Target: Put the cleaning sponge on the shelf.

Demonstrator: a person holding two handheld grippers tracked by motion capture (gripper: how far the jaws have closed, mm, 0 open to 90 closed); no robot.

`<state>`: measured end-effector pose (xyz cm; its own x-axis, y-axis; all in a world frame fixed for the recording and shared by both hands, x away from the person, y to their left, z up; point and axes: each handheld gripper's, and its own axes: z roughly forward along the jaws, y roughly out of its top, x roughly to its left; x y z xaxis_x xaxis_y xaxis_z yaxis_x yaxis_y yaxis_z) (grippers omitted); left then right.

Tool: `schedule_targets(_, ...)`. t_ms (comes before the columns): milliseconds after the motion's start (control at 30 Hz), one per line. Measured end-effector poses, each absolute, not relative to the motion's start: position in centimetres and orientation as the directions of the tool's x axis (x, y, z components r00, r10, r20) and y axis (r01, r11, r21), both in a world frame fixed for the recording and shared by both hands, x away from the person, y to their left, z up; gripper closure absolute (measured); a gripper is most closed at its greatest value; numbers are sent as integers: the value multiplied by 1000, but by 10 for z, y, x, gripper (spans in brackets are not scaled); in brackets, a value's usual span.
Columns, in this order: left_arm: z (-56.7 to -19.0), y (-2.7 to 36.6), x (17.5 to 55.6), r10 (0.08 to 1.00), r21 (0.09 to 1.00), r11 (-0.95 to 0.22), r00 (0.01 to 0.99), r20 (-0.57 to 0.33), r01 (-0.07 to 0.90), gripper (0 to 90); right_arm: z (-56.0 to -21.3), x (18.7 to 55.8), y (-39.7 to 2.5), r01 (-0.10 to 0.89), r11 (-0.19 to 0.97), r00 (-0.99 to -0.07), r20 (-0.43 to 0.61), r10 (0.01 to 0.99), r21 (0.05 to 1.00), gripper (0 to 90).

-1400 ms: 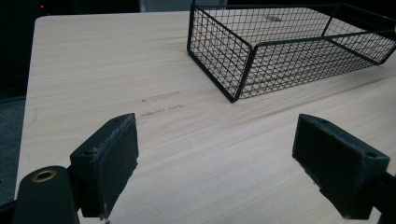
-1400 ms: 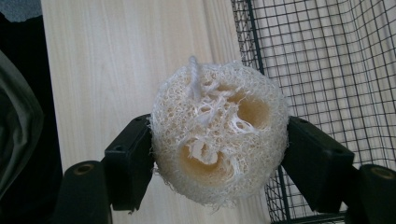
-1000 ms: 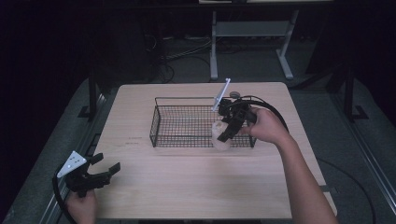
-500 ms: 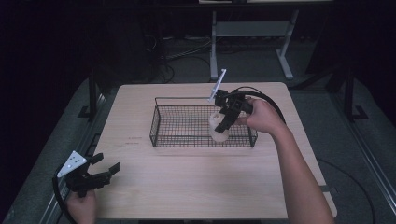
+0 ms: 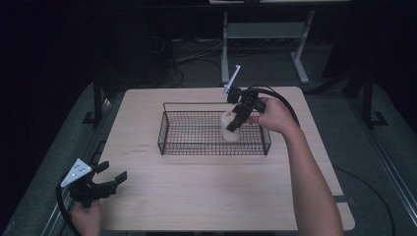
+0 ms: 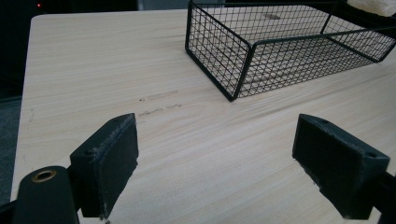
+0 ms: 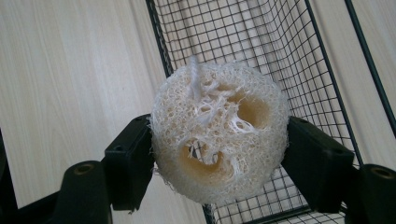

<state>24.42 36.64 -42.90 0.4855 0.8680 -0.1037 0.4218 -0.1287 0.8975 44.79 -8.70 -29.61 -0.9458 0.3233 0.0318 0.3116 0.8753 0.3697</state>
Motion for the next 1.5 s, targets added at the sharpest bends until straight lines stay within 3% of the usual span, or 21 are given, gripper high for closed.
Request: schedule_targets(1500,-430,366,246,861,895,-129,497,-113,427,138,-338,481,-91,414,832,-905,65,421,369,284)
